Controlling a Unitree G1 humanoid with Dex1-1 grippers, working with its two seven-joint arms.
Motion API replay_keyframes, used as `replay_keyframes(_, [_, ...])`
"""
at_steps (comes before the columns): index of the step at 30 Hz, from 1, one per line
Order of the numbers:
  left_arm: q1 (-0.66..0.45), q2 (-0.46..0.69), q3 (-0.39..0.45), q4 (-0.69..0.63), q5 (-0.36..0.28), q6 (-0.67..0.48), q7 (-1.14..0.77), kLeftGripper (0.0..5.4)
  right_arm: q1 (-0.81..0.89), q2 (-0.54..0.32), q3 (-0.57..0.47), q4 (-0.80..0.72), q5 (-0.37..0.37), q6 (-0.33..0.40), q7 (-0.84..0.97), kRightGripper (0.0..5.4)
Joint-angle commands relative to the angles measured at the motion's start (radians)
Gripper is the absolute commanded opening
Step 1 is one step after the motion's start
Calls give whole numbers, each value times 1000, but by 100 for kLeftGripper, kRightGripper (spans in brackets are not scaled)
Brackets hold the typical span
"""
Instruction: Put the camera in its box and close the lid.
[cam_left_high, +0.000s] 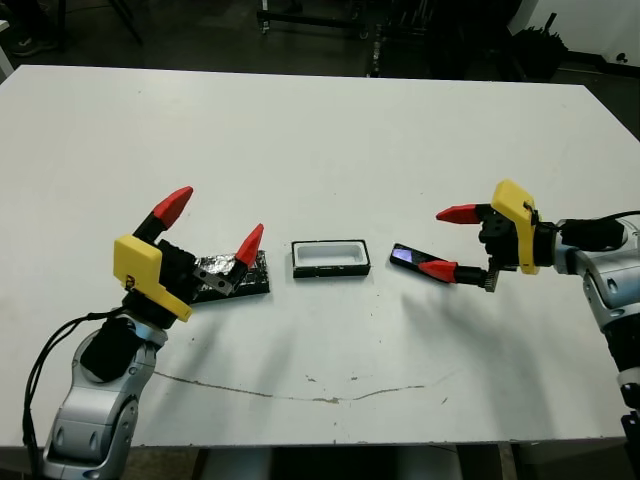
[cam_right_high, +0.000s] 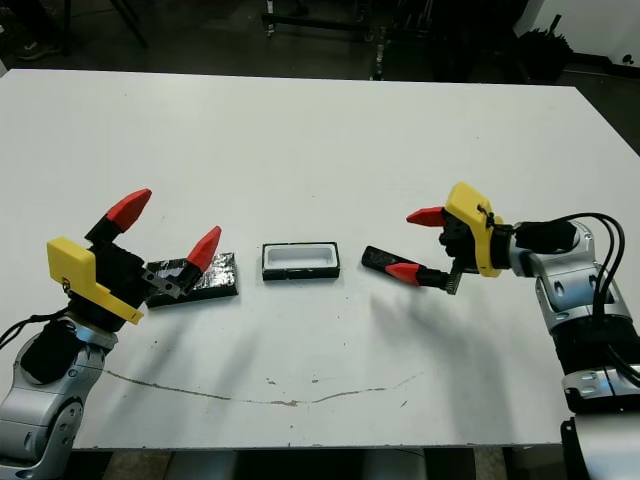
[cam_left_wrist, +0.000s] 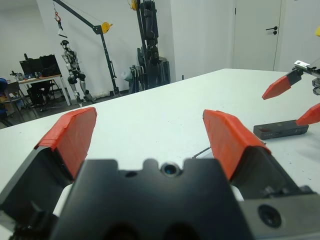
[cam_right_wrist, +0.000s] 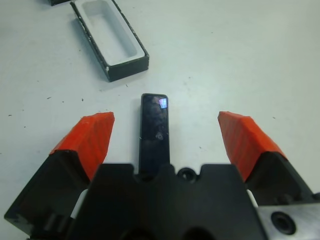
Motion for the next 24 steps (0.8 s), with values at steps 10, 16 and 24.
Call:
replay_keyframes(10, [15, -2, -5, 3, 7, 0, 4, 540, 16, 5, 32, 12, -59, 38, -22, 538])
replay_keyframes(16, [19, -5, -9, -8, 9, 15, 10, 540, 16, 8, 51, 20, -76, 23, -13, 538])
replay_keyframes(24, [17, -5, -12, -4, 8, 7, 8, 540, 30, 18, 61, 26, -93, -6, -26, 538])
